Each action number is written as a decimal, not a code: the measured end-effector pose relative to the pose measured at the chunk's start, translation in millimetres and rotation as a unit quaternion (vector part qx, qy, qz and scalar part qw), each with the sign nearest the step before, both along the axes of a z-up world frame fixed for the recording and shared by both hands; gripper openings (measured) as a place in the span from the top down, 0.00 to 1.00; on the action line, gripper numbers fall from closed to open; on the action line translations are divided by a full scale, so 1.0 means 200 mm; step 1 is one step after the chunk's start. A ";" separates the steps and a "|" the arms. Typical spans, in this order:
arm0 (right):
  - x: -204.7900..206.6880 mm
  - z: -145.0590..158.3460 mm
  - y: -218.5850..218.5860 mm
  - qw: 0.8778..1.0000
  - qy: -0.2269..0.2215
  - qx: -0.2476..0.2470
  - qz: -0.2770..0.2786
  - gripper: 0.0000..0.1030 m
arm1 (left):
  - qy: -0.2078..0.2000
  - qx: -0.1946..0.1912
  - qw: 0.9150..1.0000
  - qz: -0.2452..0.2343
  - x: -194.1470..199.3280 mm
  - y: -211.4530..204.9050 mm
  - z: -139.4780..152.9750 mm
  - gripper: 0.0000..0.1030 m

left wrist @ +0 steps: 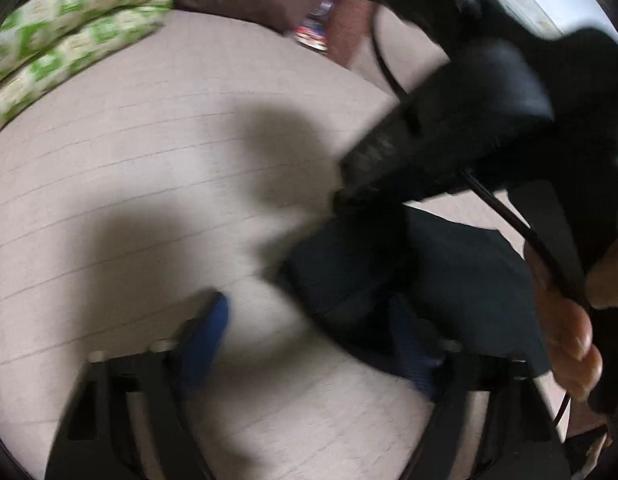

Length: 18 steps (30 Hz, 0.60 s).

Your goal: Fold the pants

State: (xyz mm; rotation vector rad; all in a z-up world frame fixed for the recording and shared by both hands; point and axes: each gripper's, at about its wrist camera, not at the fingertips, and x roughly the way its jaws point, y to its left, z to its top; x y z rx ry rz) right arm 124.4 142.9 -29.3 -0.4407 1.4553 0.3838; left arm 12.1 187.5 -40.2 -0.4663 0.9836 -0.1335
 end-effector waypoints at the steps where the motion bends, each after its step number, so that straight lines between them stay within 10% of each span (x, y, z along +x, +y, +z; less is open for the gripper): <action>1: -0.01 0.03 -0.03 1.000 0.000 0.010 -0.007 0.78 | 0.016 -0.015 0.999 -0.026 0.03 -0.03 -0.01 0.87; 6: -0.07 0.18 -0.20 0.999 -0.012 0.045 -0.025 0.78 | 0.030 -0.081 0.996 -0.031 0.06 -0.06 0.01 0.87; 18: -0.08 0.36 -0.92 0.981 -0.061 0.120 -0.142 0.78 | 0.025 -0.054 0.992 -0.108 0.14 -0.57 0.17 0.87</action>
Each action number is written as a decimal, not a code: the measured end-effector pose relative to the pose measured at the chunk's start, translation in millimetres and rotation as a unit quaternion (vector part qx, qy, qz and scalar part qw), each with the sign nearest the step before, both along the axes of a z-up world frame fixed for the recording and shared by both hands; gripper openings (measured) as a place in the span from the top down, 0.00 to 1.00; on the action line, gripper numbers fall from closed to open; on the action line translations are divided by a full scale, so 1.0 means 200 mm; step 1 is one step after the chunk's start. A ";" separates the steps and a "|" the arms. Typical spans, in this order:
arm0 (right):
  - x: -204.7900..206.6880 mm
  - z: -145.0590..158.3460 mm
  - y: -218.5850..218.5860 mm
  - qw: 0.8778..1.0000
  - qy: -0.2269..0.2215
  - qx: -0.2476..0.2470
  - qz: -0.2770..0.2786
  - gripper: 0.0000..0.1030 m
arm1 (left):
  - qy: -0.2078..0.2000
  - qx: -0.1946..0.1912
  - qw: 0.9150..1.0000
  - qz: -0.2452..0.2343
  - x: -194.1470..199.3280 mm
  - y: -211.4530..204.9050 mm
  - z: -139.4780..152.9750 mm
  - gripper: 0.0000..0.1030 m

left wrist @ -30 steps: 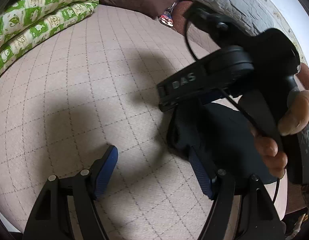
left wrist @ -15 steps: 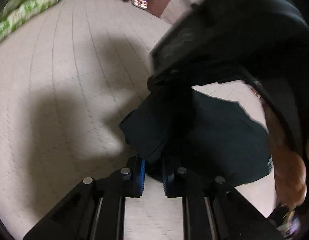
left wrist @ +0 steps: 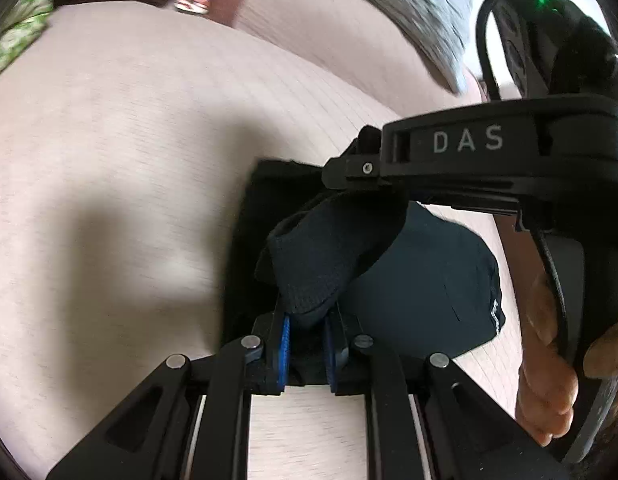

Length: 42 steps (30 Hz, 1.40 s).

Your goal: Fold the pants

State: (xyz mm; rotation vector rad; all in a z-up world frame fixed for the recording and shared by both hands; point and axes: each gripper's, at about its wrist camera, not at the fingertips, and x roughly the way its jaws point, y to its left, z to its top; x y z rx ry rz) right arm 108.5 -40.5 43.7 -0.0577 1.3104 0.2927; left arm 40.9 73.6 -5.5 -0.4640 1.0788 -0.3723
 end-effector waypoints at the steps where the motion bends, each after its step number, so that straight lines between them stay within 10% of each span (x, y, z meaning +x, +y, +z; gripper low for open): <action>1: 0.00 -0.01 -0.07 1.000 -0.003 0.002 -0.010 0.78 | 0.001 0.006 1.000 -0.007 0.01 -0.06 -0.01 0.87; 8: -0.05 -0.13 -0.53 0.991 -0.060 0.016 -0.115 0.34 | 0.009 0.020 0.998 -0.061 -0.04 -0.30 0.00 0.61; 12: -0.12 -0.10 -0.78 0.973 -0.088 0.085 -0.197 0.34 | -0.005 0.010 0.996 -0.090 -0.20 -0.26 0.08 0.41; 18: -0.31 0.11 -0.92 0.945 -0.160 0.154 -0.239 0.32 | 0.002 0.033 0.998 -0.045 -0.30 -0.02 0.07 0.41; 25: -0.35 -0.12 -0.63 0.932 -0.032 0.333 -0.136 0.32 | 0.023 0.056 0.998 -0.006 -0.48 0.03 0.04 0.41; 28: -0.32 -0.29 -0.62 0.947 -0.008 0.275 -0.164 0.36 | 0.011 0.070 0.997 -0.008 -0.51 0.01 0.08 0.41; 31: -0.34 -0.30 -0.73 0.947 -0.018 0.249 -0.201 0.68 | 0.003 0.079 0.997 -0.008 -0.52 0.01 0.09 0.41; 35: -0.40 -0.14 -0.89 0.955 -0.092 0.142 -0.245 0.33 | 0.005 0.082 0.997 -0.010 -0.51 0.00 0.08 0.41; 42: -0.57 0.05 -1.35 0.919 -0.153 0.181 -0.314 0.33 | 0.004 0.106 0.994 -0.036 -0.49 -0.12 0.07 0.41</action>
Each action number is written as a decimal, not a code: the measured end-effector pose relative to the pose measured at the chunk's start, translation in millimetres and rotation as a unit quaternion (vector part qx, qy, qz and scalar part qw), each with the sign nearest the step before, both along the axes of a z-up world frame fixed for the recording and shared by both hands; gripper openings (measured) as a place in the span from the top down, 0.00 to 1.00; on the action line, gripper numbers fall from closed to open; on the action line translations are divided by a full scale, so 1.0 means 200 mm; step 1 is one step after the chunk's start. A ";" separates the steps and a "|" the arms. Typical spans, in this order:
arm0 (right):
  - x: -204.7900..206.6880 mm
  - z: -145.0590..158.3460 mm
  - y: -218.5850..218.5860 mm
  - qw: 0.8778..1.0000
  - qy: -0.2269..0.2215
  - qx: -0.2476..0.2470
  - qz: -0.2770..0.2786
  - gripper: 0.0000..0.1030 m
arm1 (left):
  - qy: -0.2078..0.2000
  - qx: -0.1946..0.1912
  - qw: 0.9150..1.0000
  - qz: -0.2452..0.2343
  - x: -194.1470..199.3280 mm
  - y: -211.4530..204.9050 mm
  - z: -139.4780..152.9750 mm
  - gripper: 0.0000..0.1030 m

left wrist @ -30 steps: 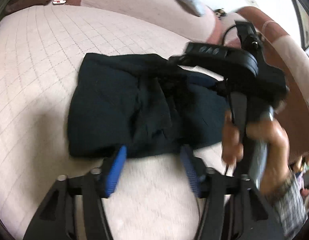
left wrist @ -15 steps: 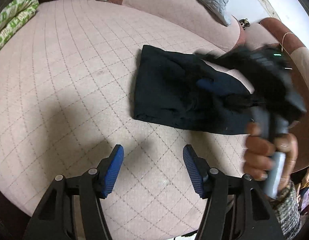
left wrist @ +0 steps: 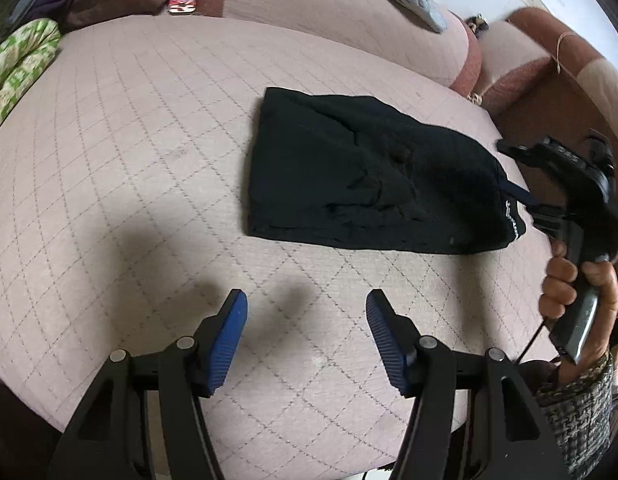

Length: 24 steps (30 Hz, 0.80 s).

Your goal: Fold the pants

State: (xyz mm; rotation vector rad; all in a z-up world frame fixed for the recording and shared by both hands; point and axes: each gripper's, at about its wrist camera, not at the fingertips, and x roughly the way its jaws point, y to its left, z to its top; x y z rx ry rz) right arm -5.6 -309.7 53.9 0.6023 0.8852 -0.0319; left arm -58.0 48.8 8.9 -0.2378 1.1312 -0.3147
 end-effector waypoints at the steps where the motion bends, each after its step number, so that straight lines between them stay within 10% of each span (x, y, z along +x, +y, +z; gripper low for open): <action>1: -0.02 0.01 -0.05 1.000 -0.005 0.004 -0.012 0.33 | 0.000 0.004 1.000 -0.004 0.00 -0.02 0.00 0.41; 11: -0.31 -0.01 -0.55 0.989 0.002 0.045 -0.141 0.32 | -0.033 0.044 0.993 -0.106 0.21 -0.38 0.18 0.40; 16: -0.35 -0.06 -0.60 0.991 0.013 0.059 -0.120 0.32 | -0.086 0.085 0.979 -0.164 0.40 -0.73 0.32 0.40; 24: -0.34 -0.25 -0.52 0.989 0.051 0.092 -0.105 0.32 | -0.044 0.096 0.959 -0.262 0.73 -1.29 0.36 0.40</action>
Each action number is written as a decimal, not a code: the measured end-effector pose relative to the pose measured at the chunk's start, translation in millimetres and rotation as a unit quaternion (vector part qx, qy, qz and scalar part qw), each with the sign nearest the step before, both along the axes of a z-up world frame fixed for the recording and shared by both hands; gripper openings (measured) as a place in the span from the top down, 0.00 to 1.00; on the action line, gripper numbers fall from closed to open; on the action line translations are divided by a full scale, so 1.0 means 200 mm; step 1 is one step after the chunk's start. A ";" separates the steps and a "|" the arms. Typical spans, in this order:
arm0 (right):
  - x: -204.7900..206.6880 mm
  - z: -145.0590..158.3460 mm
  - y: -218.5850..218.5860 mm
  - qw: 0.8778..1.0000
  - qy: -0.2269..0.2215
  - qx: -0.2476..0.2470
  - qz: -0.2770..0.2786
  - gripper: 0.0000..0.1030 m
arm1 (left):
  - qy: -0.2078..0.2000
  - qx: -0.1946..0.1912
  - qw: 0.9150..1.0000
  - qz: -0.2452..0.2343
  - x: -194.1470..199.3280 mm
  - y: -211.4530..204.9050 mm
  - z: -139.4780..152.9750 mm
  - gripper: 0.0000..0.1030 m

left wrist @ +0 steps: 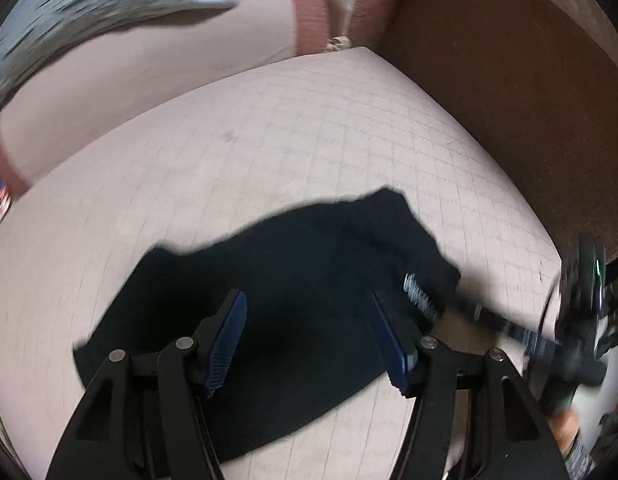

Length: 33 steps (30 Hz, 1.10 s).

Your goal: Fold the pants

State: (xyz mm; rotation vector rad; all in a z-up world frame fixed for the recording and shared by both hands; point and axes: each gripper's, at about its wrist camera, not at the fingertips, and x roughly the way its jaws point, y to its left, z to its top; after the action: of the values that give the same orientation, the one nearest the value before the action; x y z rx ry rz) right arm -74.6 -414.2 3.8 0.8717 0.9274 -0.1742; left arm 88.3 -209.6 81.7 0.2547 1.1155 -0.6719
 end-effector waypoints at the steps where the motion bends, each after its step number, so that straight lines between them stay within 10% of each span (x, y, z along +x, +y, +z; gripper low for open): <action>1: 0.00 0.00 0.02 1.000 0.000 -0.007 0.002 0.32 | -0.001 0.002 1.000 0.000 0.03 -0.05 -0.01 0.40; 15: 0.10 -0.05 0.15 0.999 -0.024 -0.029 -0.003 0.30 | 0.091 0.042 0.992 -0.079 0.33 -0.68 -0.44 0.34; 17: 0.13 -0.06 0.14 0.999 -0.026 -0.027 -0.004 0.43 | 0.076 0.037 0.991 -0.100 0.31 -0.71 -0.44 0.31; 19: 0.15 -0.06 0.14 0.999 -0.015 -0.039 -0.006 0.57 | 0.052 0.055 0.989 -0.129 0.26 -0.74 -0.42 0.66; 23: 0.16 -0.04 0.15 0.999 -0.016 -0.037 0.000 0.75 | 0.019 0.044 0.988 -0.148 0.19 -0.67 -0.33 0.79; 33: 0.12 0.28 0.38 0.990 -0.099 -0.076 0.069 0.82 | 0.005 -0.089 0.994 -0.063 0.11 -0.05 0.08 0.80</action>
State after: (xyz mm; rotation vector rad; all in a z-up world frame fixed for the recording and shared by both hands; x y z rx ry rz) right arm -51.0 -338.8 60.5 0.6680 0.7747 -0.0372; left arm 109.6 -219.0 98.5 0.1707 1.0481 -0.8799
